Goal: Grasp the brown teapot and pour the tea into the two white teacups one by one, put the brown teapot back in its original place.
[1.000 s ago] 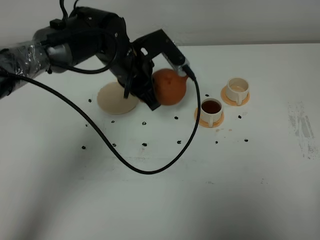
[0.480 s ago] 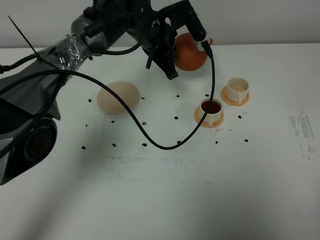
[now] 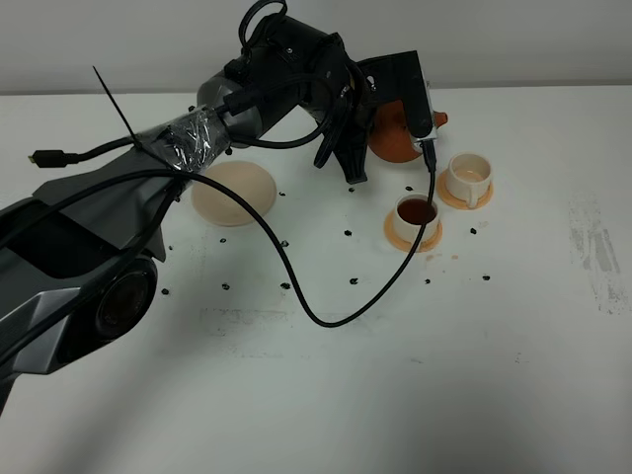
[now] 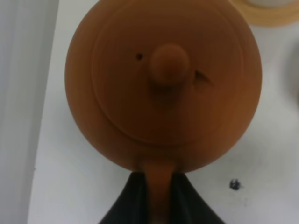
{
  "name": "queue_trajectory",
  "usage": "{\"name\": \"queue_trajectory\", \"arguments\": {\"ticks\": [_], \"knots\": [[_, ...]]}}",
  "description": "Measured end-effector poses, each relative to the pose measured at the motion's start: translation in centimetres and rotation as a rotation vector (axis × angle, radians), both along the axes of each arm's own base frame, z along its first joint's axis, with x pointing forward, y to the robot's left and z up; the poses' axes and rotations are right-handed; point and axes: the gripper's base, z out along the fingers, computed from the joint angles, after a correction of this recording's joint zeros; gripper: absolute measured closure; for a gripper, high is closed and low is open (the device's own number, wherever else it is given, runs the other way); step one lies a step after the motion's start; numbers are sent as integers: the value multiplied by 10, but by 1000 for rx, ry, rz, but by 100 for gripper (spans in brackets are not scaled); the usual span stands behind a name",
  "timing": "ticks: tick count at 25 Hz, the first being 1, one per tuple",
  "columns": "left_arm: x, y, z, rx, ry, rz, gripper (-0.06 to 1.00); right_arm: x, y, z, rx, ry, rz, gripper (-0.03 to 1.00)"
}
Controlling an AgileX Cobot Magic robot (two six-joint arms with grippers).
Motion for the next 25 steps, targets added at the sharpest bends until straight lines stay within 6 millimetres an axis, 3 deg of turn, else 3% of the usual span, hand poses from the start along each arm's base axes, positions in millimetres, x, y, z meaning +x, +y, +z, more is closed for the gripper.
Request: {"name": "queue_trajectory", "arguments": {"ticks": [11,25], "knots": [[-6,-22,2,84,-146,-152,82,0,0,0,0,0,0,77],[-11,-31,-2,187,-206,-221,82,0,0,0,0,0,0,77]]}}
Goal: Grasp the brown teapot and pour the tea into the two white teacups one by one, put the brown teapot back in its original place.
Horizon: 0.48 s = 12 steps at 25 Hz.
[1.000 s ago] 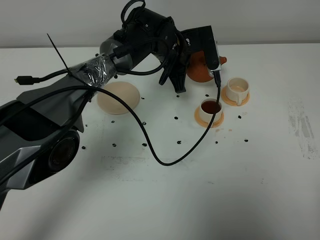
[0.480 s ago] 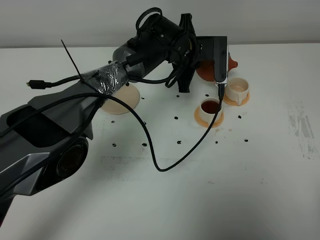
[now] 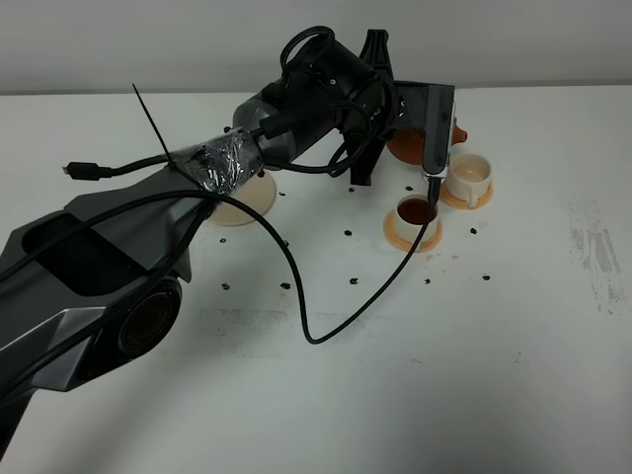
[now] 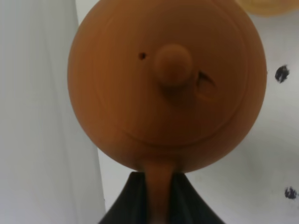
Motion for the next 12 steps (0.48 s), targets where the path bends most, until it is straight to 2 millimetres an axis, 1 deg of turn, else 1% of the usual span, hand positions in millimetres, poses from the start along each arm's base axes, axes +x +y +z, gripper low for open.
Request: {"name": "queue_trajectory", "arguments": {"ticks": [7,12], "knots": [[-1,-3,1,48,-42,-22,82,0,0,0,0,0,0,77],[-2,-6,-3,84,-68,-39,82,0,0,0,0,0,0,77]]}}
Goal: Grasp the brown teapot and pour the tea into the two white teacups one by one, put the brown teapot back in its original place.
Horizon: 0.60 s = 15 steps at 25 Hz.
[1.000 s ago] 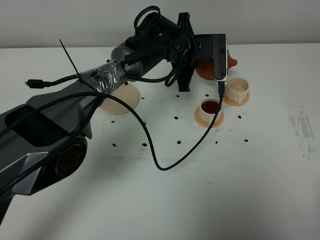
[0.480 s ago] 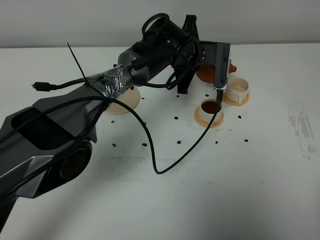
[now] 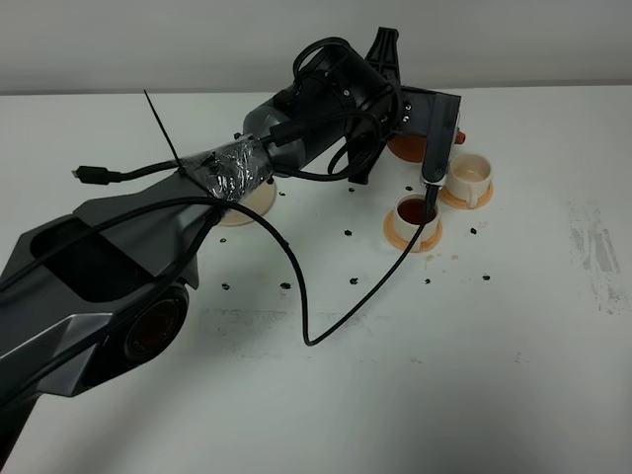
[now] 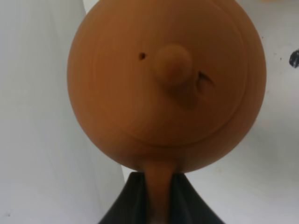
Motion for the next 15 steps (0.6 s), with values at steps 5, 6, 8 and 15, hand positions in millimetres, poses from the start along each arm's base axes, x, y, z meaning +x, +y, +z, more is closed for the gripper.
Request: {"name": "queue_trajectory", "arguments": {"ticks": [5,6,8,15], "knots": [[0,-3,-3,27,-31,-20,82,0,0,0,0,0,0,77],[0,-4,-3,31,-41,-26,82,0,0,0,0,0,0,77],[1,-5,-2,33,-58,-35,82,0,0,0,0,0,0,77],[-1,-9,-6,76,-74,-72,82,0,0,0,0,0,0,77]]}}
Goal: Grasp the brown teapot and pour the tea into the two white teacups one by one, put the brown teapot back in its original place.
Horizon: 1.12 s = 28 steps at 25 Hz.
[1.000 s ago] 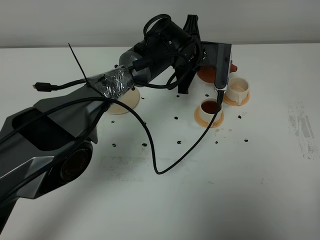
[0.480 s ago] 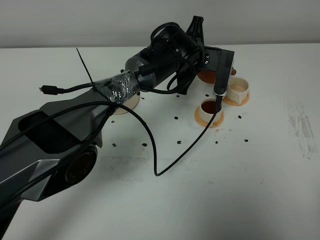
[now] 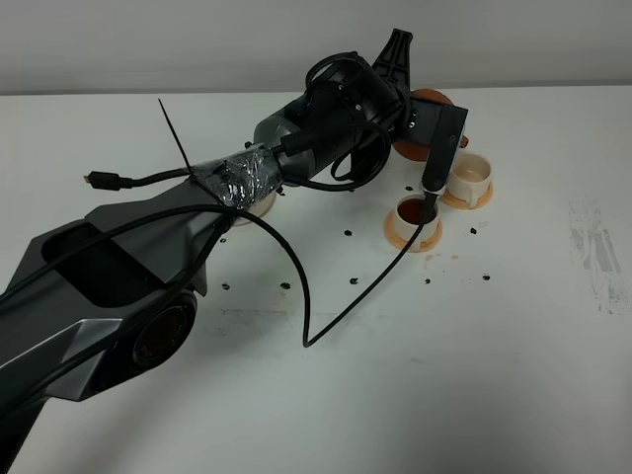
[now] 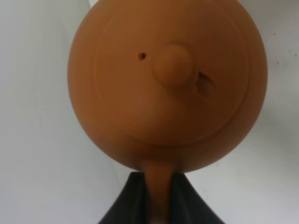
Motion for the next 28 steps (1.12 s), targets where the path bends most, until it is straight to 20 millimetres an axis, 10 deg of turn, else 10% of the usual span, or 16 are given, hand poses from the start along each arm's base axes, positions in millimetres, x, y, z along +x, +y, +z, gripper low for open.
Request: {"name": "queue_trajectory", "arguments": {"ticks": [28], "knots": [[-6,-14,-2,138,-109,-136,82,0,0,0,0,0,0,77]]}}
